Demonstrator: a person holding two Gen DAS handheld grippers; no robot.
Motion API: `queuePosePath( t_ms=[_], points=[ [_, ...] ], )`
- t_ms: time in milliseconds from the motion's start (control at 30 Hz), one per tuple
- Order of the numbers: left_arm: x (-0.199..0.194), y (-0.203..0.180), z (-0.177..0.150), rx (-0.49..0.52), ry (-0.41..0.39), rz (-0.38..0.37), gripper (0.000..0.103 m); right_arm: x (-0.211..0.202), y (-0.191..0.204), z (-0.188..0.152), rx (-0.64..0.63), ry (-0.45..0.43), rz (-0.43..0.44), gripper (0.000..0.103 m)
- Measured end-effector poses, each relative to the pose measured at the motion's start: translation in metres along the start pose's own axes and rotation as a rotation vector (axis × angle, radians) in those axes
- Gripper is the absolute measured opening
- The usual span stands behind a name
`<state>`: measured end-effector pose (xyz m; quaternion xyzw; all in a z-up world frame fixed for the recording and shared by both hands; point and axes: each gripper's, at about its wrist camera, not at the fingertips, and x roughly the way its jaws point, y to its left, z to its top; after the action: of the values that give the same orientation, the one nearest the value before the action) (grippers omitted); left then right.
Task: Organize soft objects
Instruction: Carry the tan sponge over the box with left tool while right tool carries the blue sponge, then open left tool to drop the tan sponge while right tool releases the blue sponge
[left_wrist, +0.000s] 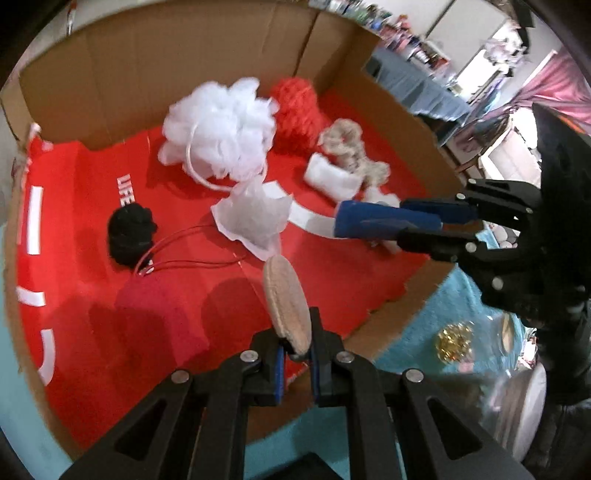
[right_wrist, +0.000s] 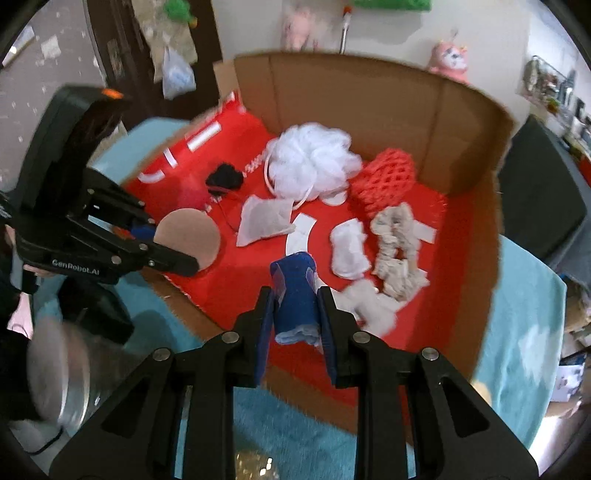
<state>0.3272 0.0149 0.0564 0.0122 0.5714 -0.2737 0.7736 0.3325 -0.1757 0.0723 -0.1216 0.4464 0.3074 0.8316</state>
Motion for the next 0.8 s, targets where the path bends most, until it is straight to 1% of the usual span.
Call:
queuePosePath(
  t_ms=[100, 167, 300, 400, 467, 533, 600, 667, 800],
  points=[
    [0.006, 0.006, 0.003, -0.026, 0.026, -0.005, 0.011, 0.02, -0.002, 0.012, -0.009, 0.07, 0.004, 0.023],
    [0.009, 0.008, 0.002, -0.035, 0.037, -0.006, 0.011, 0.028, -0.002, 0.019, -0.017, 0.097, 0.011, 0.023],
    [0.014, 0.008, 0.004, -0.04, 0.047, -0.005, 0.011, 0.037, 0.002, 0.026, -0.04, 0.13, 0.009, 0.023],
    [0.014, 0.007, 0.007, -0.035, 0.038, -0.001, 0.011, 0.043, 0.001, 0.03, -0.038, 0.161, 0.014, 0.023],
    [0.015, 0.005, 0.008, -0.031, 0.036, 0.002, 0.014, 0.049, 0.001, 0.029, -0.03, 0.183, 0.018, 0.023],
    [0.016, 0.004, 0.009, -0.029, 0.033, 0.002, 0.014, 0.052, 0.002, 0.027, -0.027, 0.197, 0.016, 0.023],
    [0.016, 0.004, 0.009, -0.028, 0.03, 0.001, 0.021, 0.056, 0.002, 0.026, -0.022, 0.205, 0.009, 0.023],
    [0.014, 0.005, 0.008, -0.025, 0.022, 0.007, 0.035, 0.057, 0.002, 0.025, -0.019, 0.208, 0.005, 0.023],
    [0.011, 0.005, 0.01, -0.018, 0.01, 0.017, 0.036, 0.063, 0.007, 0.027, -0.022, 0.205, -0.004, 0.023]
  ],
)
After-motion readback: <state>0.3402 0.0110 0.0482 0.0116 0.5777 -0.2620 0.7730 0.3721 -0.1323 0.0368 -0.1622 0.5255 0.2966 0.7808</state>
